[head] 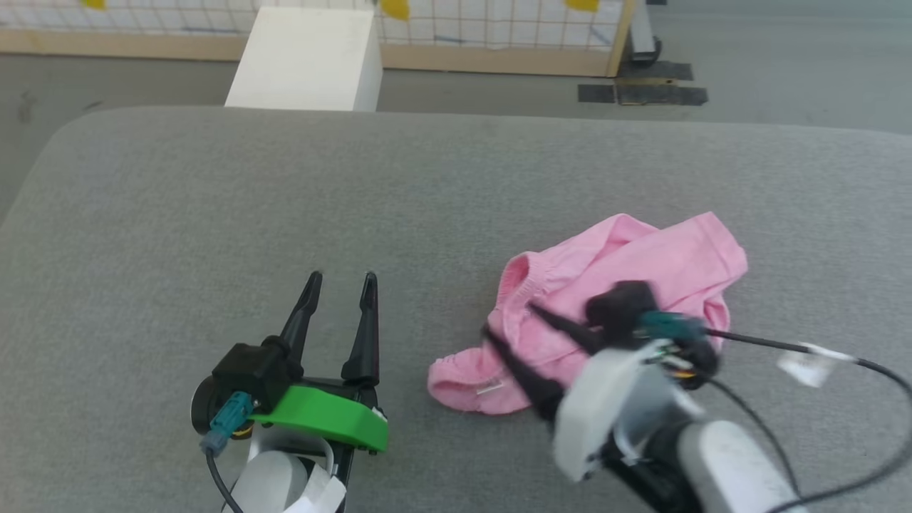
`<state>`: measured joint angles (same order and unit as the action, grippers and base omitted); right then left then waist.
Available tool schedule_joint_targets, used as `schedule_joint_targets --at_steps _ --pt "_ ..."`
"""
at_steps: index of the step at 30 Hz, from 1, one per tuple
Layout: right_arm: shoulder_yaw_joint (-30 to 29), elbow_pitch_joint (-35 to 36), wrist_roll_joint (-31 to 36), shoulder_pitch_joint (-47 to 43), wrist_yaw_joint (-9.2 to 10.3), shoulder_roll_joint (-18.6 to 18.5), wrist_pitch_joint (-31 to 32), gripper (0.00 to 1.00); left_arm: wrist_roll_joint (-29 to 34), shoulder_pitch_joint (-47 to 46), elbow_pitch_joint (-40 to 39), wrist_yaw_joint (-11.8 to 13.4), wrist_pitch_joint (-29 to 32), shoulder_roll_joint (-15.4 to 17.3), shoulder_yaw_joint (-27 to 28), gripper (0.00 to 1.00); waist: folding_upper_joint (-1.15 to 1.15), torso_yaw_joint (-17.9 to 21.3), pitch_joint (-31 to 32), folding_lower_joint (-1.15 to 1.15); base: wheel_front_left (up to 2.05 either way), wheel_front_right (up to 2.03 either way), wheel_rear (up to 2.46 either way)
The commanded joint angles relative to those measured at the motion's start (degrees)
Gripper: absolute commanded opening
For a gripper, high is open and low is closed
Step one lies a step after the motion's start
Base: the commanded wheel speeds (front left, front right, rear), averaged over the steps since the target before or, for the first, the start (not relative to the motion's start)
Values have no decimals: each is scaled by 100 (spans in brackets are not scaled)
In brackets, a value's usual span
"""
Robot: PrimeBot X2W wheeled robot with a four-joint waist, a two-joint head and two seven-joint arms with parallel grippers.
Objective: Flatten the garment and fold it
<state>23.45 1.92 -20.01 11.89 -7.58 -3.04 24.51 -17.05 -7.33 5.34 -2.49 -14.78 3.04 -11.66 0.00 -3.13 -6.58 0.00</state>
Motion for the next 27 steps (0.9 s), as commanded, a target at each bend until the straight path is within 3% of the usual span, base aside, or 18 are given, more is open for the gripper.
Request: schedule_joint_targets --at_steps 1,6,7,14,20,27 --pt "-201 182 59 -146 9 -11 -184 100 14 51 28 -38 -22 -16 -4 100 0 140 99 0 0 0 0" --pt "-1075 777 260 -578 9 10 -1011 100 0 29 84 -74 -22 -16 -95 100 0 346 158 0 0 0 0" --pt "-1438 863 272 -771 9 13 -1424 100 8 14 166 -103 -22 -16 -182 100 0 434 187 0 0 0 0" --pt "-2204 531 397 -1106 9 15 -2332 100 -55 -478 825 -217 337 -16 -788 100 0 645 156 0 0 0 0" --pt "-2185 241 354 -1027 9 15 -2565 100 -418 -1186 1441 -1 1336 -16 -1184 100 0 883 44 0 0 0 0" --pt "-2123 82 301 -886 9 15 -2669 100 -442 -1629 1638 211 3111 151 -1540 100 0 1081 -42 0 0 0 0"
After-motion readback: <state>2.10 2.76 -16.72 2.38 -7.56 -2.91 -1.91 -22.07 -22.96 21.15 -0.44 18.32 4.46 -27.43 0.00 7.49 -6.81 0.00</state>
